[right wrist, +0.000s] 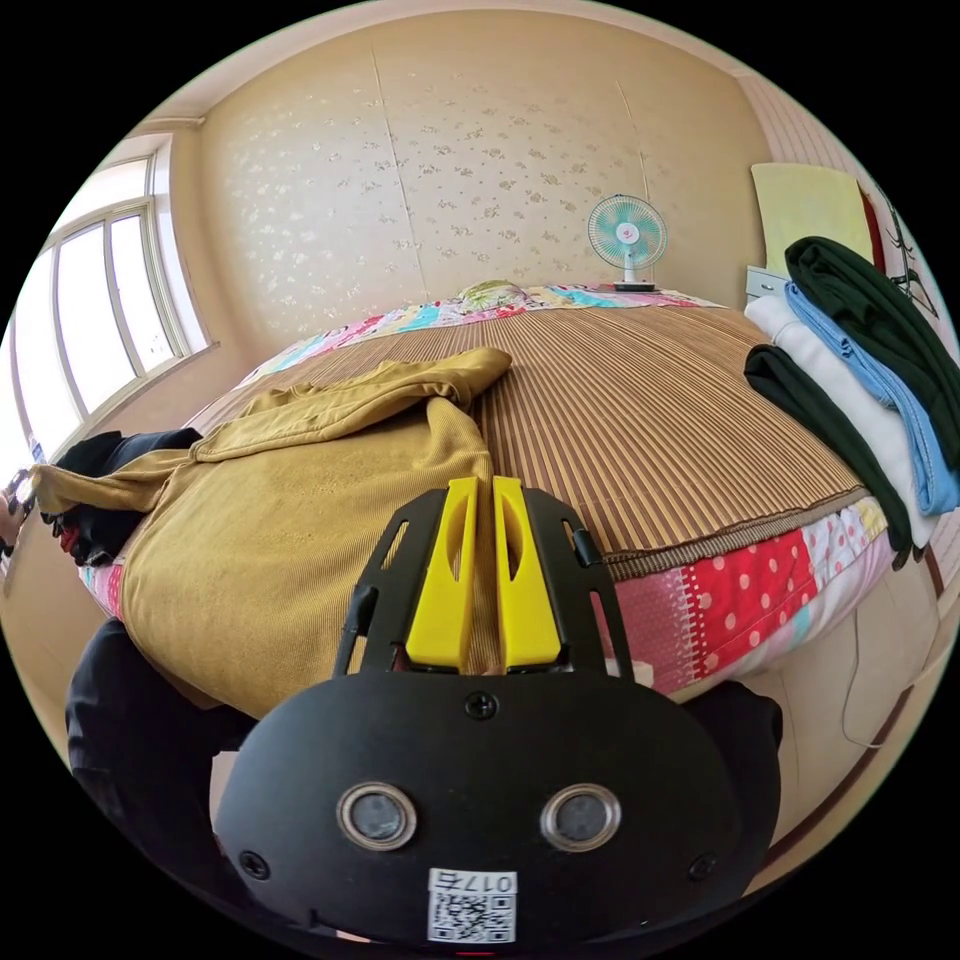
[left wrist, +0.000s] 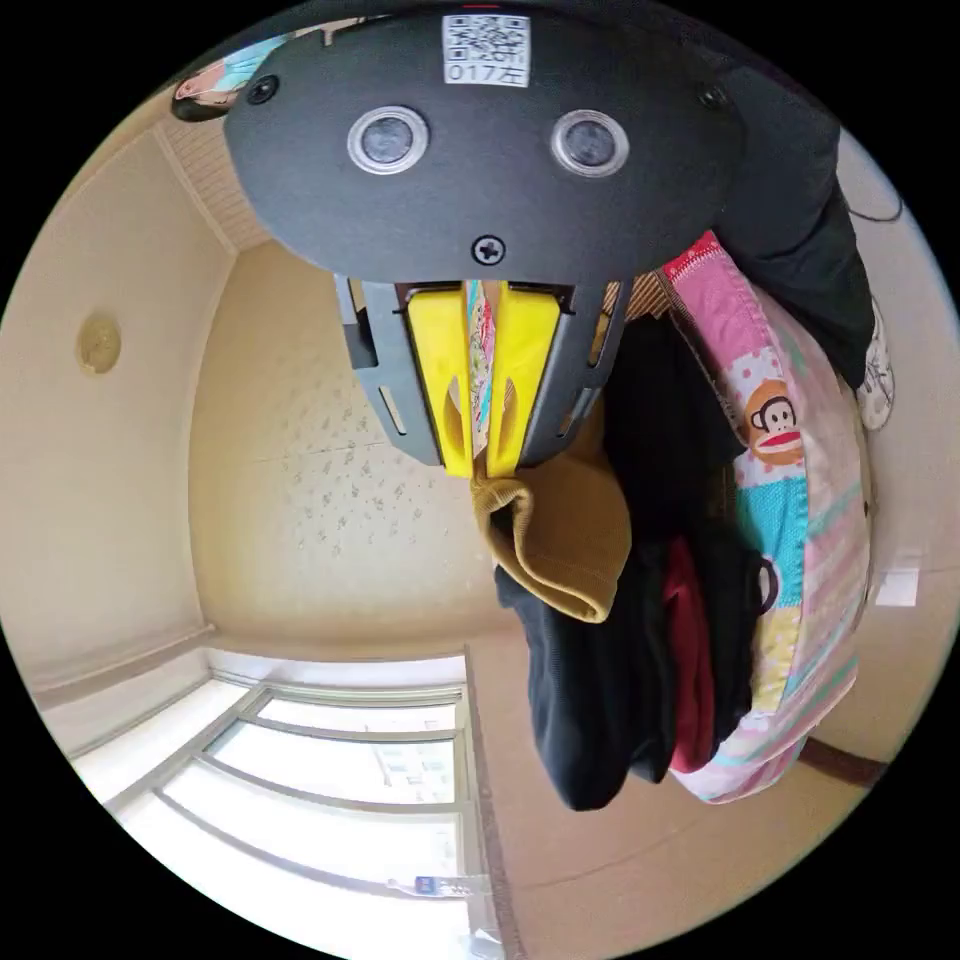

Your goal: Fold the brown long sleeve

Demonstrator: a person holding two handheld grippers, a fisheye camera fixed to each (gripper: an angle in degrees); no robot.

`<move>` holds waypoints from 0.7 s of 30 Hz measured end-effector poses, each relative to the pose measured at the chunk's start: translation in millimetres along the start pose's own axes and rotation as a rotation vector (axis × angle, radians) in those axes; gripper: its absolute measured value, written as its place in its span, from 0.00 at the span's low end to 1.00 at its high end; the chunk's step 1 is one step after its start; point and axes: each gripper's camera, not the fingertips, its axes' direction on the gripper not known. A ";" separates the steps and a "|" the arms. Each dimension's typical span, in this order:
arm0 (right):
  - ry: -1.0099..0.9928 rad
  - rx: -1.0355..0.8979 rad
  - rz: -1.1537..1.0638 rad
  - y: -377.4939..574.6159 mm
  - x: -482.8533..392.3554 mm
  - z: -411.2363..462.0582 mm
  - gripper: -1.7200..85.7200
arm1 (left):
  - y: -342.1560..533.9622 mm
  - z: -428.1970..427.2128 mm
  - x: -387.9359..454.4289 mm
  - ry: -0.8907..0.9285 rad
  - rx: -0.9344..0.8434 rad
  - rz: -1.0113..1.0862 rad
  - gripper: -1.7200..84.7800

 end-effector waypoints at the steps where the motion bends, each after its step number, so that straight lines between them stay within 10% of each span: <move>1: 0.002 0.000 0.001 -0.1 -0.4 0.0 0.05 | 4.7 14.0 24.0 -0.002 -0.015 0.077 0.06; 9: 0.011 0.004 -0.002 0.9 -4.5 -0.7 0.05 | 328.0 304.5 249.9 0.212 -0.653 0.962 0.07; 21: 0.033 0.001 -0.003 2.5 -13.0 0.2 0.05 | 576.6 438.8 104.1 0.059 -1.052 0.733 0.11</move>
